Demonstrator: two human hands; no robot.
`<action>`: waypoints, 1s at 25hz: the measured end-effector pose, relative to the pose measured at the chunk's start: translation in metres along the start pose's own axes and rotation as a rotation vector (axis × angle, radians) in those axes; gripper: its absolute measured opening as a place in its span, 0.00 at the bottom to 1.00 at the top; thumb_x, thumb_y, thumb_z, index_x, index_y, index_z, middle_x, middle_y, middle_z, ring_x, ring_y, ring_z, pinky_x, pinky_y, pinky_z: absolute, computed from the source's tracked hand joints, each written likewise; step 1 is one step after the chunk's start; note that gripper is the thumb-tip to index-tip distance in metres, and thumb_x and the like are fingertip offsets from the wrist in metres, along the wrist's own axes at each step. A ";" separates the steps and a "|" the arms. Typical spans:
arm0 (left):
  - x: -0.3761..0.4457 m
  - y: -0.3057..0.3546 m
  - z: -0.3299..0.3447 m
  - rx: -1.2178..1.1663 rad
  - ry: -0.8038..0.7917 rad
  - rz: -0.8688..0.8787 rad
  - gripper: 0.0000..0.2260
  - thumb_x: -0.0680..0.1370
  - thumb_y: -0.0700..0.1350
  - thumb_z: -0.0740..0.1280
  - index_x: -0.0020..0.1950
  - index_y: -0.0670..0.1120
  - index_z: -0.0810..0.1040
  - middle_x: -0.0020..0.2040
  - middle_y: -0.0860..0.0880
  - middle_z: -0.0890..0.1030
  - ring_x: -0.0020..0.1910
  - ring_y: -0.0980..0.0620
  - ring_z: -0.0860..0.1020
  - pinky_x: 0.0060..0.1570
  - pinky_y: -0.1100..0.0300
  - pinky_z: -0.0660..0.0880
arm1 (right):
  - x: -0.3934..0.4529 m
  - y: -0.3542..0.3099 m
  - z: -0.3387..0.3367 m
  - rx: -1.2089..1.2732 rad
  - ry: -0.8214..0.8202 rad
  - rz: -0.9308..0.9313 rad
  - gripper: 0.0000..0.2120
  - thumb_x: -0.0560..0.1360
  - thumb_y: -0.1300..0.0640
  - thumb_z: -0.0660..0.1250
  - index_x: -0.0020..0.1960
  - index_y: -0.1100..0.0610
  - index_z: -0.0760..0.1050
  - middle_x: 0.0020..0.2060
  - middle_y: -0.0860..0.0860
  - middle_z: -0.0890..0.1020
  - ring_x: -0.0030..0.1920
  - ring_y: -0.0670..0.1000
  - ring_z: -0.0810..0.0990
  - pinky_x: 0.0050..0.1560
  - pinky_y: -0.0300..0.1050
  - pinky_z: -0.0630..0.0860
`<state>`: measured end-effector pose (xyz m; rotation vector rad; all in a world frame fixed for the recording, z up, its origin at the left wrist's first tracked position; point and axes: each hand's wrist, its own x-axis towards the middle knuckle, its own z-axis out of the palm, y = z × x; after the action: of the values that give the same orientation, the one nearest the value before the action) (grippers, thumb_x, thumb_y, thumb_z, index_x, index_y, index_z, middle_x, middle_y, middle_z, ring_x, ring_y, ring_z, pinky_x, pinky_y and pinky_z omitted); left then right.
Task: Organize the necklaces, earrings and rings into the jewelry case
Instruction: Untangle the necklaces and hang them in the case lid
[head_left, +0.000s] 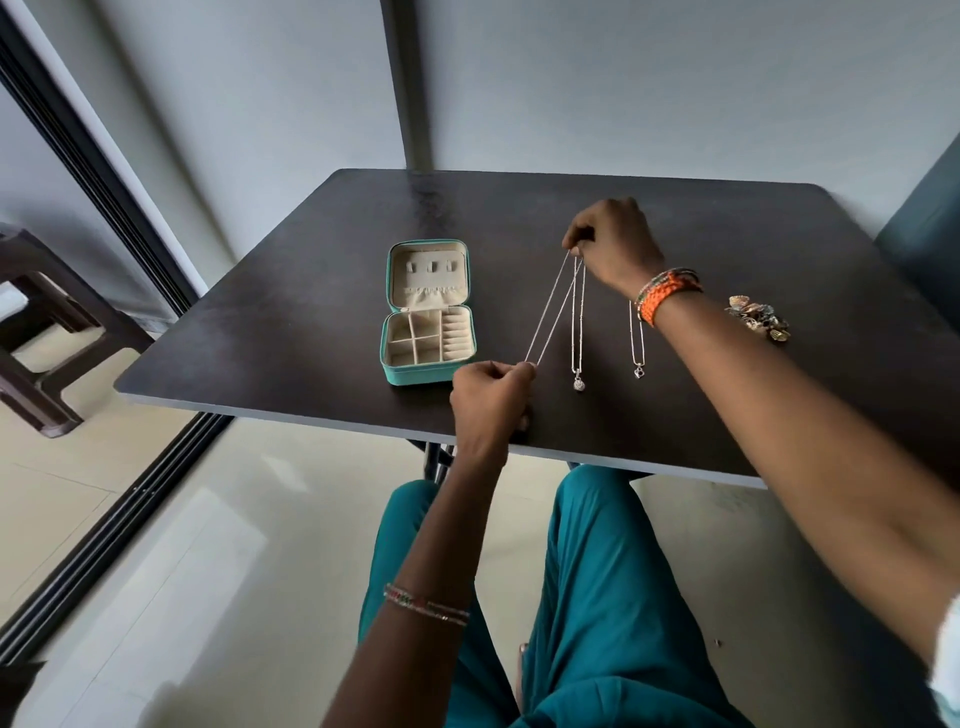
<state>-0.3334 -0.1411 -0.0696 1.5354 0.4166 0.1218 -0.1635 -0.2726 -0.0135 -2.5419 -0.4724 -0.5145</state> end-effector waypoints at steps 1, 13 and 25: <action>0.004 0.001 0.003 0.132 0.035 0.044 0.10 0.72 0.41 0.68 0.31 0.41 0.74 0.26 0.46 0.72 0.21 0.54 0.67 0.25 0.63 0.65 | 0.005 0.001 0.005 -0.030 -0.030 -0.015 0.08 0.69 0.69 0.69 0.41 0.58 0.83 0.42 0.56 0.85 0.46 0.55 0.83 0.53 0.45 0.78; 0.045 0.008 0.018 0.638 0.012 0.041 0.12 0.73 0.46 0.63 0.33 0.40 0.70 0.32 0.45 0.72 0.36 0.43 0.73 0.28 0.59 0.62 | 0.041 -0.005 0.050 -0.191 -0.209 -0.070 0.07 0.68 0.71 0.69 0.39 0.61 0.81 0.41 0.58 0.83 0.44 0.59 0.82 0.49 0.51 0.80; 0.054 0.012 0.021 0.742 -0.051 -0.021 0.14 0.73 0.47 0.62 0.49 0.38 0.78 0.46 0.41 0.82 0.47 0.42 0.80 0.44 0.56 0.74 | 0.036 0.006 0.058 -0.194 -0.272 -0.123 0.05 0.71 0.69 0.68 0.42 0.62 0.81 0.44 0.58 0.84 0.46 0.56 0.82 0.45 0.41 0.74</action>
<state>-0.2742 -0.1418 -0.0684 2.2560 0.4635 -0.1035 -0.1139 -0.2385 -0.0467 -2.7982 -0.7113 -0.2680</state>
